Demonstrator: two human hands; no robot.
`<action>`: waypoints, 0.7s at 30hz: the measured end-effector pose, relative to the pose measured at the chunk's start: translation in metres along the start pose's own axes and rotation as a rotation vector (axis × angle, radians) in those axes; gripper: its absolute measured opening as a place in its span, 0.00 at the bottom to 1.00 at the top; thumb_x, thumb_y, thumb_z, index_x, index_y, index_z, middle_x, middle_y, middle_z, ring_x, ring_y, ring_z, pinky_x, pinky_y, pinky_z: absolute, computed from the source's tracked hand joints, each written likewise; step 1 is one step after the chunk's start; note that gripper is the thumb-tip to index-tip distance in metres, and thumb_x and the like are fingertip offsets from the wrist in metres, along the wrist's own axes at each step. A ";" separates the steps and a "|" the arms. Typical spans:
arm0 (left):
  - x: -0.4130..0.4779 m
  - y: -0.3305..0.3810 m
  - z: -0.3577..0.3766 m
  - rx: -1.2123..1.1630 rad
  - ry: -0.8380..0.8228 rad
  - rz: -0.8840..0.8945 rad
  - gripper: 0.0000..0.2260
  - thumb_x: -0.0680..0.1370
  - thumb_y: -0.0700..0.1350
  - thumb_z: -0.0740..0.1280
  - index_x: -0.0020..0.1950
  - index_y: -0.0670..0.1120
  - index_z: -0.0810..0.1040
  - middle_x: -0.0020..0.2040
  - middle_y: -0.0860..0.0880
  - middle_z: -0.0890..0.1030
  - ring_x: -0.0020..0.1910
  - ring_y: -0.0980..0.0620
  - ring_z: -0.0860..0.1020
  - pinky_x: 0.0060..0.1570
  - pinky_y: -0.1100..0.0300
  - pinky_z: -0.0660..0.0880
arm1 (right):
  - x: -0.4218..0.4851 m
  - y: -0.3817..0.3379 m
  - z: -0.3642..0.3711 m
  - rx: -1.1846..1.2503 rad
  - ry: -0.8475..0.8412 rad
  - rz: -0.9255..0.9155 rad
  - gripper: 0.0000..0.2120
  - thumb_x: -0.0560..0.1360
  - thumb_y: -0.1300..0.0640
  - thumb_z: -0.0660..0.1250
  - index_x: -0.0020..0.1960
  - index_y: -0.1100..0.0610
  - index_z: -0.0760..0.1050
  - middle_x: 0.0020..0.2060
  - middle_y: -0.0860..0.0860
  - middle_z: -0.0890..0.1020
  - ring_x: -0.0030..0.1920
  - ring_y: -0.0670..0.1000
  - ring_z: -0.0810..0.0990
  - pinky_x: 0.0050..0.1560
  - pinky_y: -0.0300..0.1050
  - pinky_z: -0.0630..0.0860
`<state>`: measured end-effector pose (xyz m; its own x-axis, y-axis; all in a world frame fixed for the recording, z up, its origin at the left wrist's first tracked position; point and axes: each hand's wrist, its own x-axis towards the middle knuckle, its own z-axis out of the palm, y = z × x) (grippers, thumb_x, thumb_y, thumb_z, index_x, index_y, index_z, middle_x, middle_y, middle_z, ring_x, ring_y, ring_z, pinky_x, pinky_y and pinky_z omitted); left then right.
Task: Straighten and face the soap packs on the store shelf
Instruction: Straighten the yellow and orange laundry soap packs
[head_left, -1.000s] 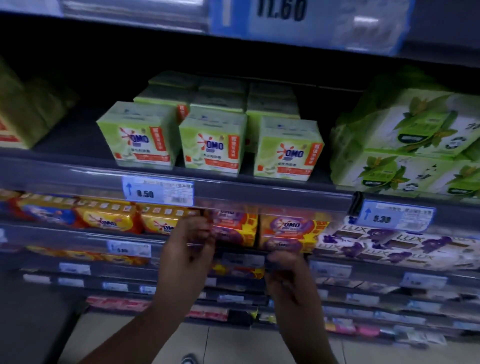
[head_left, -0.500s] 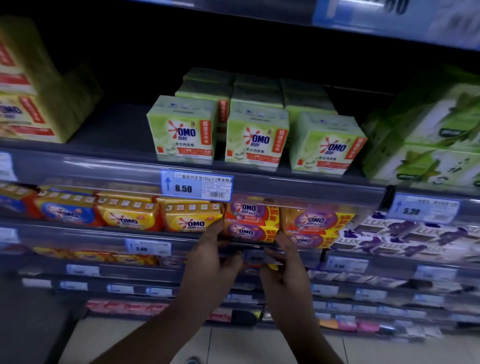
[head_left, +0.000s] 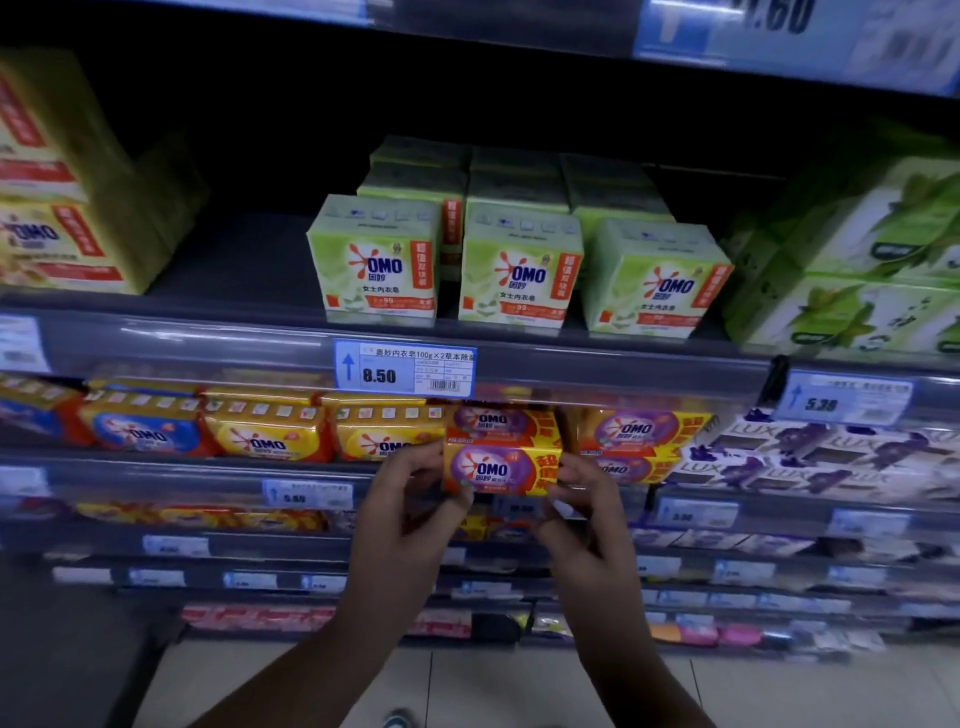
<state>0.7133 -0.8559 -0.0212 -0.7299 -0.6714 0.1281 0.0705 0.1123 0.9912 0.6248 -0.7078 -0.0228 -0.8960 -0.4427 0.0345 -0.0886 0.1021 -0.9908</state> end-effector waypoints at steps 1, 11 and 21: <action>-0.002 0.001 0.000 -0.058 0.006 -0.015 0.08 0.78 0.44 0.73 0.56 0.51 0.81 0.52 0.53 0.84 0.54 0.54 0.83 0.50 0.59 0.81 | -0.002 0.000 0.000 0.029 0.000 0.014 0.22 0.78 0.72 0.66 0.64 0.50 0.74 0.57 0.50 0.79 0.57 0.47 0.78 0.51 0.38 0.79; -0.019 -0.001 -0.003 0.021 0.094 -0.056 0.07 0.75 0.46 0.74 0.47 0.44 0.81 0.40 0.46 0.83 0.44 0.44 0.83 0.47 0.40 0.80 | -0.021 0.001 -0.008 0.068 0.076 0.045 0.08 0.79 0.51 0.70 0.47 0.52 0.74 0.37 0.50 0.78 0.40 0.48 0.79 0.44 0.50 0.77; -0.044 0.022 0.007 -0.030 -0.065 0.053 0.27 0.73 0.23 0.71 0.65 0.49 0.77 0.66 0.47 0.78 0.69 0.49 0.76 0.55 0.55 0.79 | -0.026 -0.003 -0.056 0.009 -0.212 -0.032 0.31 0.76 0.71 0.71 0.69 0.45 0.69 0.61 0.39 0.79 0.61 0.45 0.81 0.53 0.42 0.82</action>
<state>0.7425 -0.8187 -0.0050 -0.7672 -0.6160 0.1789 0.1301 0.1236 0.9838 0.6236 -0.6469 -0.0130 -0.7810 -0.6233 0.0388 -0.1108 0.0772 -0.9908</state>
